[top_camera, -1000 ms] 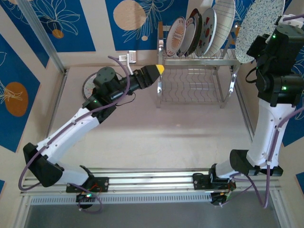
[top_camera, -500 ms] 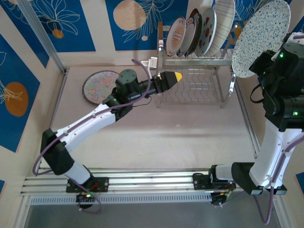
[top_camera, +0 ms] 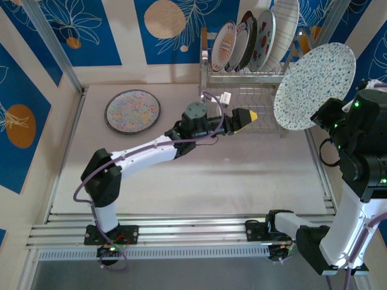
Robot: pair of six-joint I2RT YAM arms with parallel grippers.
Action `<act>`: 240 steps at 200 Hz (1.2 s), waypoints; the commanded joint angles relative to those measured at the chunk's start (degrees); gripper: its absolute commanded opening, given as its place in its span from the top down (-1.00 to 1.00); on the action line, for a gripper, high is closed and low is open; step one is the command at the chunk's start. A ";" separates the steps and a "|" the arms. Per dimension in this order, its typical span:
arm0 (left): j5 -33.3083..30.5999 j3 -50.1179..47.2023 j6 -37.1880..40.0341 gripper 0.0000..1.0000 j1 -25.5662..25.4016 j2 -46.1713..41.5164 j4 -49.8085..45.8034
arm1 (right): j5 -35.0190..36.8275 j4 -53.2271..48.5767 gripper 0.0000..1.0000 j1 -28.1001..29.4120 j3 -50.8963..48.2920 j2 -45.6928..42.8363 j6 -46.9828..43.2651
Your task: Unload the plates from the dish rack
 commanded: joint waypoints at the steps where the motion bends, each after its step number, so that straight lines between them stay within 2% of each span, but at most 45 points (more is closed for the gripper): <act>1: -0.24 1.90 -5.17 -0.81 -1.32 2.20 8.79 | -6.16 1.68 1.00 0.21 -2.05 -2.44 5.42; 20: -1.31 1.73 -7.68 -0.81 -1.75 3.54 12.23 | -9.42 1.57 1.00 0.14 -4.26 -3.95 7.26; 61: -2.08 0.82 -9.50 -0.76 -2.21 4.06 13.00 | -16.67 4.26 1.00 -0.02 -10.62 -7.10 9.72; 96: -3.15 -0.77 -11.44 -0.54 -2.20 3.45 15.64 | -21.36 7.11 1.00 -0.55 -16.48 -9.31 11.34; 163: -5.84 -7.37 -12.96 0.05 -1.18 -1.17 19.03 | -30.33 10.57 1.00 -5.13 -23.97 -11.75 12.13; 183: -6.05 -8.73 -13.29 0.13 -0.67 -2.40 19.52 | -33.10 10.84 1.00 -7.06 -25.76 -12.12 11.75; 219: -6.62 -11.20 -14.50 0.39 0.33 -4.57 21.11 | -38.82 12.96 1.00 -10.47 -30.93 -13.73 11.40; 240: -6.60 -12.41 -14.54 0.43 0.85 -6.30 21.11 | -41.31 13.98 1.00 -12.22 -34.44 -14.86 11.99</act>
